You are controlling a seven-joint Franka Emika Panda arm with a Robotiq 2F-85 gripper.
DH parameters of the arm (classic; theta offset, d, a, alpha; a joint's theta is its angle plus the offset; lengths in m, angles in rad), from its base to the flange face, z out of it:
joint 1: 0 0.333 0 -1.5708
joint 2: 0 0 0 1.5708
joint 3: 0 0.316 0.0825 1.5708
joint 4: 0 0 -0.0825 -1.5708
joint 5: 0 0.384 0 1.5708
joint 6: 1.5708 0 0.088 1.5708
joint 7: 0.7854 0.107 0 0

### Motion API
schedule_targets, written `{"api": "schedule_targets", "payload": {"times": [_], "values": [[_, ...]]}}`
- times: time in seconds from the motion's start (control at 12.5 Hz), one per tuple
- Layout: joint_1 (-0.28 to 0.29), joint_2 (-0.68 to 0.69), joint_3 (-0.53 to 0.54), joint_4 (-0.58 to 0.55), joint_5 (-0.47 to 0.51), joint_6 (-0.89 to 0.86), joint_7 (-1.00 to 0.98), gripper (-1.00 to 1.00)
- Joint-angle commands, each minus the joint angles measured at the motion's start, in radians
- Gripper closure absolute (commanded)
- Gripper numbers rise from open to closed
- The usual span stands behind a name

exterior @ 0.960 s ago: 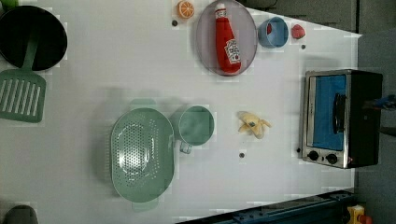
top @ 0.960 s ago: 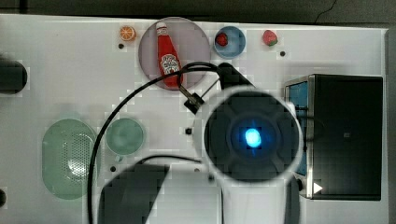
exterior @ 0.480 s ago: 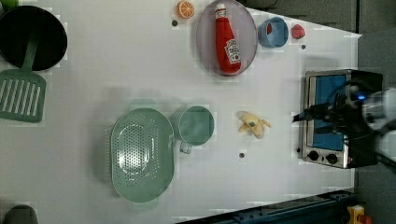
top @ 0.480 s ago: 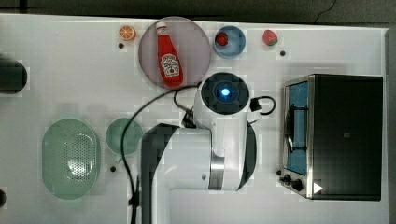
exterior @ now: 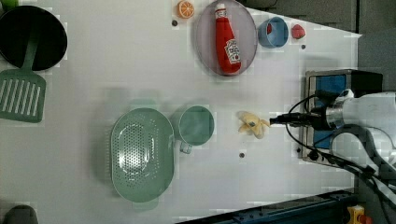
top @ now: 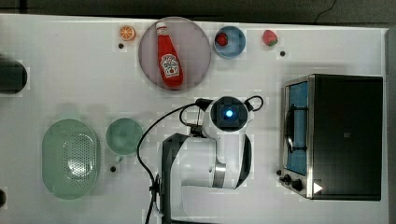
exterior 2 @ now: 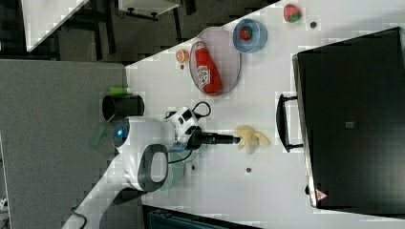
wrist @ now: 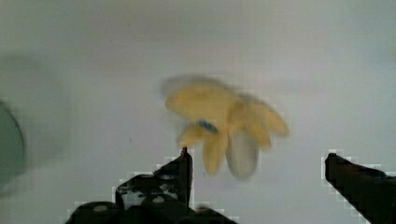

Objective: Pick Banana and place it in mug.

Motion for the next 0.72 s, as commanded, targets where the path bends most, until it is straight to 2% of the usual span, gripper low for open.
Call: {"api": "schedule_targets", "payload": {"times": [0.08,0.24,0.72], "values": [[0.010,0.066,0.017,-0.012,-0.003,0.093,-0.259,-1.00],[0.010,0.130,0.015,-0.021,-0.003,0.168,-0.345,-1.00],[0.009,0.265,0.005,-0.026,-0.003,0.323,-0.351,-1.00]]}}
